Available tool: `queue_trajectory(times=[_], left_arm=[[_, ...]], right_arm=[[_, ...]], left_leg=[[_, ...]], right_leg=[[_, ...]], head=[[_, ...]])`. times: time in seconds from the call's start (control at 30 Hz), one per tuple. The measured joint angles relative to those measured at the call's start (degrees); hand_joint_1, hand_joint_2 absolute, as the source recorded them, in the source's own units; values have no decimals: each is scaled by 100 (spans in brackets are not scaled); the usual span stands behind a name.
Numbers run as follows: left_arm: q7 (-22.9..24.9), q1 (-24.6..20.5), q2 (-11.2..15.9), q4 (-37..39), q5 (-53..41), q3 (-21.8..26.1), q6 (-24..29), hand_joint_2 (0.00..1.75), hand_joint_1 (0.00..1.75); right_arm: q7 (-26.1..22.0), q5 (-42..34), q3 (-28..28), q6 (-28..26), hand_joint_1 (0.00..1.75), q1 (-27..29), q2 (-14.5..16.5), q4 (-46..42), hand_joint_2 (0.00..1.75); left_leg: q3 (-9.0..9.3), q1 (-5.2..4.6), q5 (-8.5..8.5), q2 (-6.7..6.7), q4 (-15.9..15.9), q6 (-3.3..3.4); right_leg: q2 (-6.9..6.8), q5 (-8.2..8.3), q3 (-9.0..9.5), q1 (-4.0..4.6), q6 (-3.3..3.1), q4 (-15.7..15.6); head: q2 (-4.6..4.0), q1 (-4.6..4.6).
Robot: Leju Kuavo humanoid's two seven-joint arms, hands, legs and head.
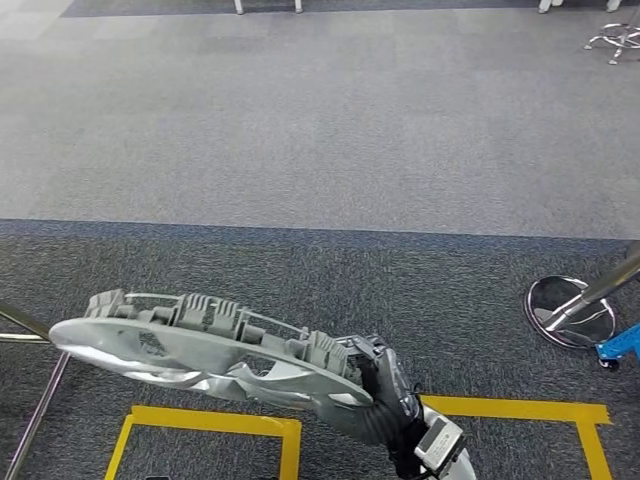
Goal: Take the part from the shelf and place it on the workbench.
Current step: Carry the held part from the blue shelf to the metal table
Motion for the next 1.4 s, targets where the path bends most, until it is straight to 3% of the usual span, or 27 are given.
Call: queue_trajectory(times=[0.03,0.1,0.17,0.23,0.27,0.33,0.4,0.43,0.47,0.5,0.53,0.6,0.67,0.73,0.77,0.83,0.9,0.97,1.0,1.07,1.13,1.2,1.27,1.33,1.4], left_arm=[[-3,3,4,0,-15,9,-2,175,0],[-12,-3,16,0,-49,18,-3,175,0],[-20,-39,31,0,-85,19,-5,175,0],[-19,-64,47,0,-136,19,-9,175,0],[-12,-62,55,0,-165,19,-11,175,0],[-3,-78,70,0,-210,20,-15,175,0],[-5,-105,80,0,-243,21,-22,175,0],[-10,-112,80,1,-257,21,-26,175,0],[-13,-108,80,1,-267,21,-29,175,0],[-16,-103,80,1,-277,21,-31,175,0],[-17,-98,80,1,-284,21,-33,175,0],[-17,-100,81,1,-301,21,-44,175,0],[-17,-105,84,2,-320,21,-58,175,0],[-16,-85,86,4,-333,21,-64,175,0],[-11,-71,88,5,-338,21,-64,175,0],[-2,-70,92,7,-358,20,-65,175,0],[2,-90,93,8,-376,19,-66,175,0],[2,-90,91,9,-384,19,-68,175,0],[2,-82,90,10,-386,19,-69,175,0],[9,-72,89,13,-393,19,-70,175,0],[25,-87,88,14,-419,16,-72,175,0],[43,-100,87,16,-457,12,-76,175,0],[59,-90,92,17,-492,10,-78,175,0],[70,-96,97,17,-528,10,-77,175,0],[76,-125,89,17,-566,7,-77,175,0]], right_arm=[[1,39,77,-5,175,-58,-2,32,175],[-1,103,225,-12,175,-171,-3,84,175],[-2,155,349,-24,175,-271,-3,132,175],[3,206,462,-48,175,-392,-3,191,175],[6,226,520,-61,175,-462,-3,223,175],[11,240,625,-82,175,-573,-3,277,175],[17,244,708,-98,175,-642,-3,325,175],[26,250,741,-102,175,-660,-4,351,175],[37,259,773,-104,175,-673,-5,379,175],[49,270,800,-107,175,-684,-7,407,175],[59,281,827,-110,175,-695,-8,432,175],[75,297,871,-116,175,-725,-10,472,175],[89,303,904,-119,175,-749,-15,494,175],[98,312,933,-124,175,-769,-19,503,175],[101,317,947,-132,175,-783,-20,505,175],[102,325,969,-157,175,-809,-21,510,175],[103,328,975,-176,175,-817,-23,514,175],[105,332,981,-183,175,-816,-25,527,175],[106,334,991,-184,175,-818,-25,536,175],[107,338,1014,-188,175,-824,-25,545,175],[106,350,1023,-210,175,-830,-29,546,175],[107,372,1024,-243,175,-834,-37,546,175],[108,403,1025,-267,175,-841,-44,546,175],[110,443,1027,-299,175,-850,-57,546,175],[116,498,1030,-343,175,-851,-94,546,175]], left_leg=[[128,-2,192,34,-271,18],[489,-57,530,258,-1014,83],[666,-133,599,447,-1404,154],[679,-160,578,381,-1468,203],[698,-150,589,316,-1506,223],[747,-111,620,192,-1584,283],[759,-88,627,58,-1604,328],[759,-86,624,-18,-1601,337],[763,-84,620,-100,-1598,340],[770,-78,615,-186,-1590,336],[778,-67,605,-274,-1576,322],[773,-50,565,-438,-1514,265],[721,-38,544,-573,-1453,198],[675,-16,561,-688,-1444,141],[665,-12,555,-664,-1430,115],[546,-23,396,-392,-1164,59],[231,-16,66,-77,-489,4],[-56,16,-115,-6,92,-27],[-68,30,-45,4,105,-35],[217,42,348,94,-484,-28],[560,-13,582,339,-1170,12],[661,-81,558,466,-1400,69],[686,-83,560,360,-1461,143],[747,-54,575,225,-1527,224],[771,-41,577,88,-1550,288]], right_leg=[[-65,-19,24,6,1,0],[-186,-67,80,26,24,-4],[-308,-106,112,52,74,-16],[-437,-132,143,62,132,-43],[-420,-161,149,56,157,-32],[-155,-331,19,41,190,250],[157,-637,-379,25,202,972],[209,-746,-598,24,210,1334],[228,-752,-758,22,220,1547],[236,-635,-813,19,228,1540],[259,-412,-749,11,235,1299],[461,19,-457,-26,250,542],[652,143,-256,-48,230,126],[619,127,-209,-36,168,84],[560,135,-198,-36,138,69],[411,140,-156,-45,77,32],[241,118,-122,-32,34,19],[78,89,-103,-24,22,19],[3,73,-88,-23,24,20],[-131,34,-38,-23,41,19],[-241,-10,10,-4,85,13],[-346,-41,43,20,149,-7],[-435,-80,96,15,221,-33],[-233,-223,36,-5,271,164],[100,-523,-320,-13,283,832]], head=[[0,0],[0,0],[0,3],[0,4],[0,8],[-1,21],[-2,44],[-2,52],[-2,55],[-2,54],[-2,55],[-2,57],[-2,55],[-2,50],[-2,50],[-2,22],[-2,-3],[-2,-4],[-2,-3],[-2,-5],[-2,-7],[-2,2],[-2,9],[-3,21],[-3,56]])
